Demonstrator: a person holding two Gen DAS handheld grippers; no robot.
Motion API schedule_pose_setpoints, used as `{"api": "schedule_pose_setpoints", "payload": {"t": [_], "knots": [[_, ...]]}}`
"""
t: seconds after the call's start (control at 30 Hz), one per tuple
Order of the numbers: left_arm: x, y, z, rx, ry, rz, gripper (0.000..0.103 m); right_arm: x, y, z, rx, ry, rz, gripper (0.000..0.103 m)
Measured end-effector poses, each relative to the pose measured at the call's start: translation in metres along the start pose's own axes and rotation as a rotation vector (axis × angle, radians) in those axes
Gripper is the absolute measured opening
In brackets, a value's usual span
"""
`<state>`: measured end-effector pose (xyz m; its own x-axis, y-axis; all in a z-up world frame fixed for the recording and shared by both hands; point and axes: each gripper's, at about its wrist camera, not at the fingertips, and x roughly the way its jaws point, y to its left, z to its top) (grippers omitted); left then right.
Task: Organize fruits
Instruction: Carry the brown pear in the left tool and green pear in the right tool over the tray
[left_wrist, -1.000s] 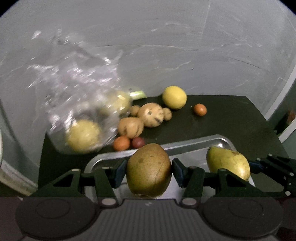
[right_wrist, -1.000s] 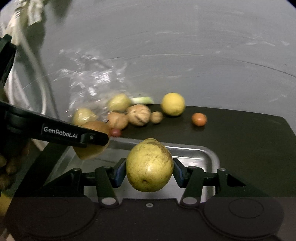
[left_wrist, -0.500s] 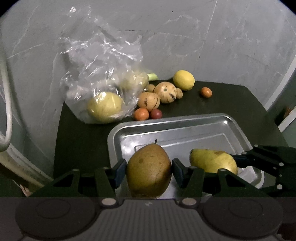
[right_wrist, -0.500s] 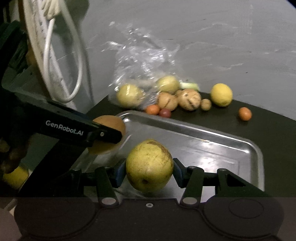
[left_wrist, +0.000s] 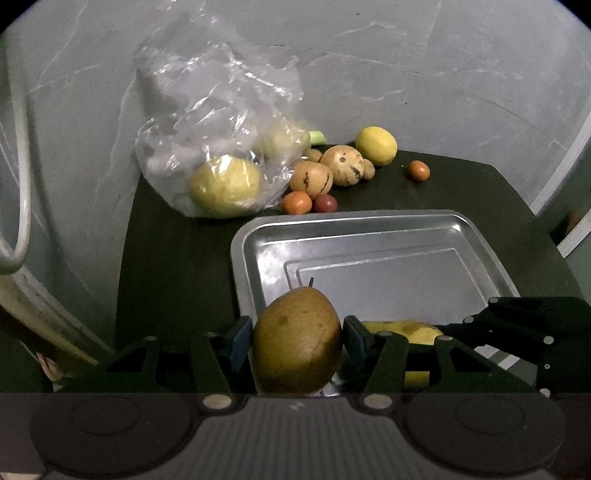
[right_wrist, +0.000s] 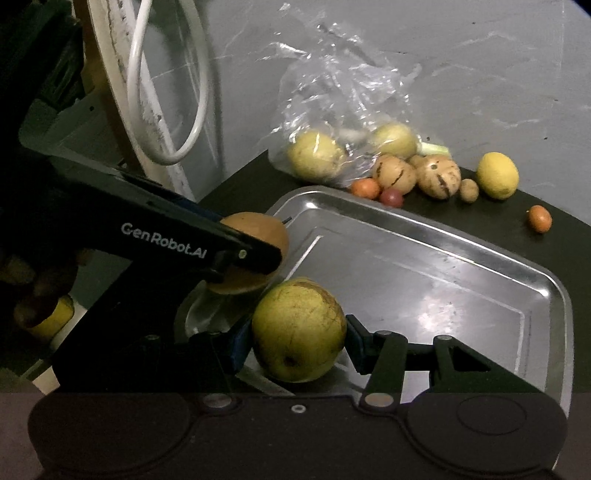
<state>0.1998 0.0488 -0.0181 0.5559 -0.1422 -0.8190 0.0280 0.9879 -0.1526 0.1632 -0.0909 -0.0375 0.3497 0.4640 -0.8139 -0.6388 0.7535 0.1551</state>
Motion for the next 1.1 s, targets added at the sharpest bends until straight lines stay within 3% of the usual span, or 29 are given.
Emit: {"api": "schedule_pose_setpoints", "payload": {"t": [0.83, 1.1], "knots": [[-0.001, -0.005, -0.002, 0.056, -0.013, -0.022, 0.055, 0.003, 0.009, -0.007, -0.029, 0.042, 0.014, 0.054], [-0.005, -0.005, -0.004, 0.027, -0.024, -0.041, 0.056, 0.002, 0.01, -0.009, -0.031, 0.05, 0.019, 0.058]]}}
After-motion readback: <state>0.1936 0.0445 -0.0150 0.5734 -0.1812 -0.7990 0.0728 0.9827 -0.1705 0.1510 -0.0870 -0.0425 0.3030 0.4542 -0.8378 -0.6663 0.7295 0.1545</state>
